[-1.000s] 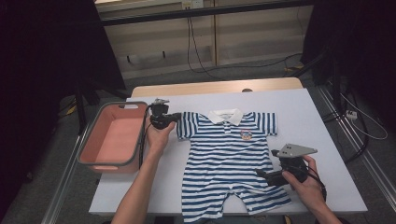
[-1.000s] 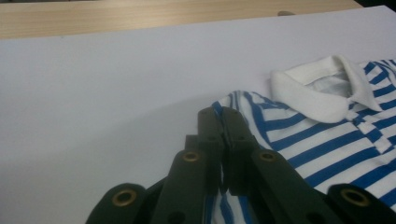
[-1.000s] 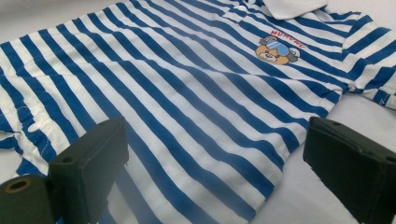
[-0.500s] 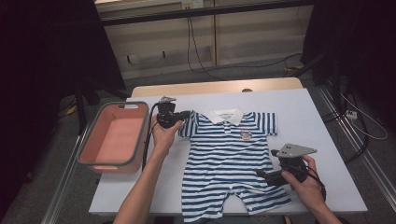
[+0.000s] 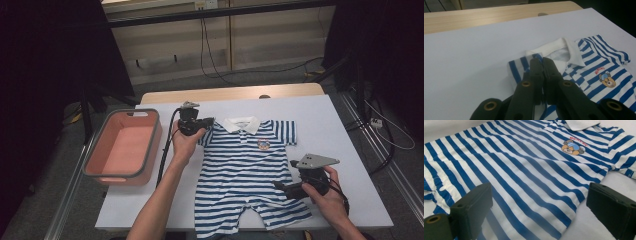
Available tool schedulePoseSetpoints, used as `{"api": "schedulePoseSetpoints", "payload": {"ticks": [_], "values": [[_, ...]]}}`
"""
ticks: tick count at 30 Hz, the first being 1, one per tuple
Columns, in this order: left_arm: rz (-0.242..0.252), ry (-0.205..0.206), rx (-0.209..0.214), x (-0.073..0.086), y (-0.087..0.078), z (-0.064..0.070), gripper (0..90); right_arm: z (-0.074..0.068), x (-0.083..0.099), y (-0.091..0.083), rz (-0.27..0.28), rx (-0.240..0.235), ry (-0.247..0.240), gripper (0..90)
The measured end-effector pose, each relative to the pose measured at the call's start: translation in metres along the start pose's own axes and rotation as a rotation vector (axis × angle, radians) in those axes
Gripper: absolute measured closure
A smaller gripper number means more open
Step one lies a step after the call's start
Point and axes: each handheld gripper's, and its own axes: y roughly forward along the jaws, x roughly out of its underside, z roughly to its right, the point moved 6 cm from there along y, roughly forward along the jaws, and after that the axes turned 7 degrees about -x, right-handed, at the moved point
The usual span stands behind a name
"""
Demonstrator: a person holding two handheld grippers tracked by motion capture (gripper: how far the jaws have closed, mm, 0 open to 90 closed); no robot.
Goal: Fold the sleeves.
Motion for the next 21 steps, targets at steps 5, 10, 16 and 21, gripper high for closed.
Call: {"api": "schedulePoseSetpoints", "payload": {"ticks": [5,10,16,21], "values": [[-0.010,-0.003,0.022,0.000,0.007,0.007,87.3,0.000,0.000,0.000,0.000,-0.002,0.000,6.5],[-0.019,0.002,0.032,0.001,0.015,0.014,87.1,0.000,0.000,0.000,0.001,-0.003,0.000,6.5],[-0.032,0.014,0.051,0.005,0.024,0.024,86.9,0.001,0.000,0.000,0.001,-0.003,0.001,6.5],[-0.040,0.022,0.056,0.008,0.030,0.027,85.9,0.000,0.001,0.000,-0.002,-0.007,0.002,6.4]]}}
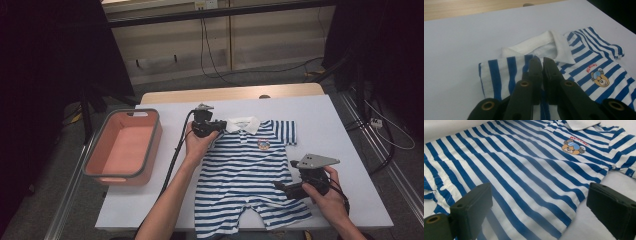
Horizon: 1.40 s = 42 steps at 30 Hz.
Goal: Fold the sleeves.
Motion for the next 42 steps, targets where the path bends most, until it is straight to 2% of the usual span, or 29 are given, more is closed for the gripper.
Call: {"api": "schedulePoseSetpoints", "payload": {"ticks": [2,6,10,14,19,21,27,29,32,35,37,39,42], "values": [[-0.004,-0.002,0.006,0.002,0.002,0.002,85.9,0.000,0.000,0.000,-0.001,-0.002,0.000,6.3],[-0.027,0.019,0.020,0.007,0.007,0.007,85.9,0.000,0.000,0.001,-0.002,-0.004,-0.002,6.2],[-0.049,0.051,-0.006,0.014,0.013,0.009,84.4,0.000,0.001,0.001,-0.004,-0.005,-0.002,6.1],[-0.076,0.066,-0.008,0.023,0.019,0.011,84.2,-0.001,0.001,0.001,-0.007,-0.009,0.000,5.8],[-0.105,0.107,-0.023,0.030,0.024,0.013,82.2,-0.001,0.001,0.001,-0.009,-0.009,-0.002,5.7],[-0.110,0.122,-0.013,0.032,0.025,0.014,81.5,-0.001,0.001,0.001,-0.010,-0.009,-0.002,5.7],[-0.107,0.122,0.011,0.034,0.021,0.017,80.6,-0.001,0.001,0.001,-0.012,-0.009,-0.002,5.7],[-0.112,0.116,0.055,0.035,0.019,0.018,74.5,-0.001,0.002,0.001,-0.012,-0.008,-0.002,5.7],[-0.110,0.129,0.055,0.036,0.015,0.019,71.7,-0.001,0.002,0.001,-0.014,-0.007,-0.002,5.7],[-0.113,0.143,0.082,0.038,0.009,0.020,67.9,-0.001,0.002,0.001,-0.013,-0.006,-0.002,5.7],[-0.115,0.166,0.076,0.038,0.005,0.020,63.6,-0.001,0.002,0.001,-0.013,-0.006,-0.002,5.7],[-0.113,0.170,0.082,0.038,0.000,0.019,57.8,-0.001,0.002,0.001,-0.013,-0.005,-0.002,5.8],[-0.092,0.173,0.059,0.037,-0.008,0.017,50.4,-0.001,0.002,0.001,-0.014,-0.004,-0.001,5.8]]}}
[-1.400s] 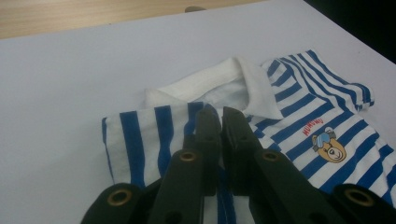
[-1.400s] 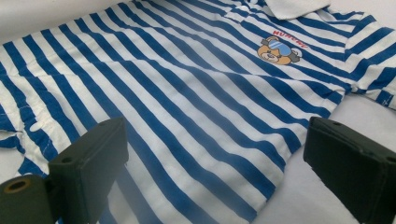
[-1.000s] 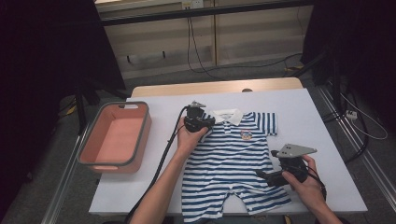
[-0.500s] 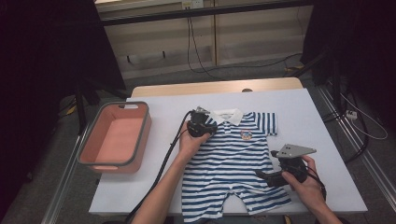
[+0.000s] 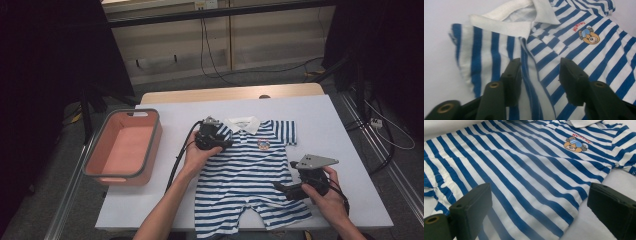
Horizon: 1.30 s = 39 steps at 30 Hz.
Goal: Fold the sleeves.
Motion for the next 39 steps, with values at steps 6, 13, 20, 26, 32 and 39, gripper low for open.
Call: {"api": "schedulePoseSetpoints", "payload": {"ticks": [6,13,20,26,32,39], "values": [[0.001,0.008,-0.068,0.004,-0.015,-0.008,35.7,0.001,0.000,0.000,-0.001,0.004,0.002,5.8],[-0.020,0.014,-0.125,0.016,-0.027,-0.016,20.2,0.001,-0.001,0.001,0.001,0.002,0.002,5.9],[-0.014,0.021,-0.171,0.027,-0.041,-0.021,15.8,0.003,-0.002,0.002,0.006,0.013,0.006,6.2],[0.011,-0.019,-0.163,0.040,-0.055,-0.022,10.7,0.008,-0.004,0.001,0.023,0.024,0.020,6.9],[0.040,-0.034,-0.163,0.051,-0.070,-0.022,6.0,0.015,-0.009,0.000,0.043,0.004,0.053,8.1],[0.087,-0.018,-0.122,0.064,-0.092,-0.015,5.3,0.026,-0.016,-0.002,0.075,0.045,0.064,8.7]]}}
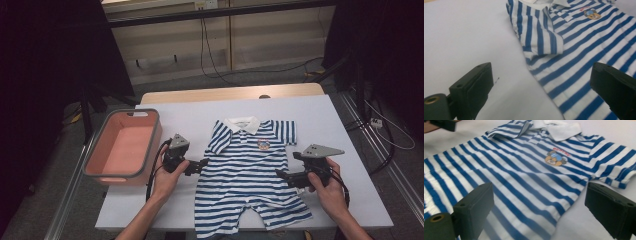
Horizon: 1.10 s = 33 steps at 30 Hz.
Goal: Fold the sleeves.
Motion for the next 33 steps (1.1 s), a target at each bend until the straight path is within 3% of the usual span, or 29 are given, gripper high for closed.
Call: {"api": "schedulePoseSetpoints", "payload": {"ticks": [2,8,11,13,18,21,26,33], "values": [[0.005,0.007,-0.016,0.003,-0.005,-0.002,5.4,0.003,-0.002,0.000,-0.002,0.013,0.005,8.9],[0.006,-0.023,-0.040,0.009,-0.019,-0.001,5.8,0.012,-0.006,0.000,-0.049,0.038,-0.013,8.2],[0.026,-0.004,-0.017,0.009,-0.026,0.003,6.1,0.019,-0.011,-0.001,-0.059,0.050,-0.032,8.1],[0.040,0.021,-0.027,0.010,-0.029,0.003,6.6,0.027,-0.016,-0.001,-0.058,0.068,-0.026,8.2],[0.018,-0.001,-0.023,0.018,-0.035,0.004,6.5,0.048,-0.022,0.000,-0.076,0.117,-0.001,11.2],[0.019,0.016,-0.006,0.022,-0.041,0.010,6.4,0.060,-0.020,0.002,-0.072,0.124,0.043,12.6],[0.013,0.018,-0.022,0.030,-0.049,0.015,6.4,0.068,-0.021,0.007,-0.062,0.127,0.063,20.6],[0.023,0.030,-0.024,0.043,-0.064,0.019,6.0,0.082,-0.028,0.010,-0.073,0.149,0.076,21.5]]}}
